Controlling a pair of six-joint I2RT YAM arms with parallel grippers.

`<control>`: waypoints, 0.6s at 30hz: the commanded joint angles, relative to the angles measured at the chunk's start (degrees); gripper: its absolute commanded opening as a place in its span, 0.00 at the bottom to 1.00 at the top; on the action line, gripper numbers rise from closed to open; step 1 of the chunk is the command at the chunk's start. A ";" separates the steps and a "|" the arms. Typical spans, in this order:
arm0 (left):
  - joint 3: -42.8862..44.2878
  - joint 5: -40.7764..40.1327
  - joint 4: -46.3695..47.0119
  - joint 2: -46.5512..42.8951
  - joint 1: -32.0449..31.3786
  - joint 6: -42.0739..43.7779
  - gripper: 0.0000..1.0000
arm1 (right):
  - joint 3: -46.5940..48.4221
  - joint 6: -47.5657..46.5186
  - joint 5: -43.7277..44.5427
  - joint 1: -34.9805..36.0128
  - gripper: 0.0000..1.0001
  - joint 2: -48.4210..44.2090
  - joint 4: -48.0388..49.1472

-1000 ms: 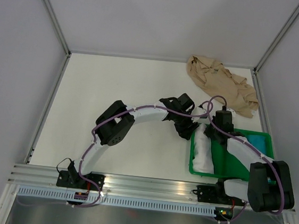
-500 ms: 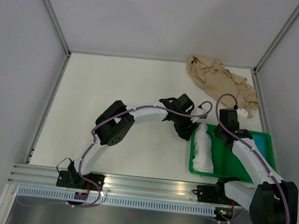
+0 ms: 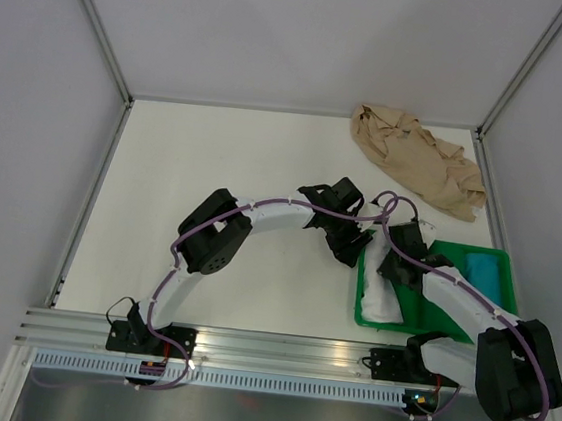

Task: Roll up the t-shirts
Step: Place the rolled tshirt into the container

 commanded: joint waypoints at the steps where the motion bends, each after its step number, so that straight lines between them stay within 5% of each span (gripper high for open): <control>1: 0.53 1.57 0.40 -2.98 -0.46 -1.91 0.57 | 1.80 2.09 3.64 0.57 0.00 -0.46 -2.86; 7: 0.35 0.78 0.32 -4.38 -0.38 -1.91 0.57 | 6.89 3.76 14.47 0.56 0.00 -10.83 -15.61; 13: -1.14 0.34 0.32 -5.26 -0.46 -2.26 0.57 | 5.42 10.32 4.14 0.65 0.00 -11.99 -19.94; 18: -1.67 0.16 0.40 -5.79 -0.46 -2.17 0.57 | 3.22 16.85 5.16 1.44 0.01 -13.39 -23.98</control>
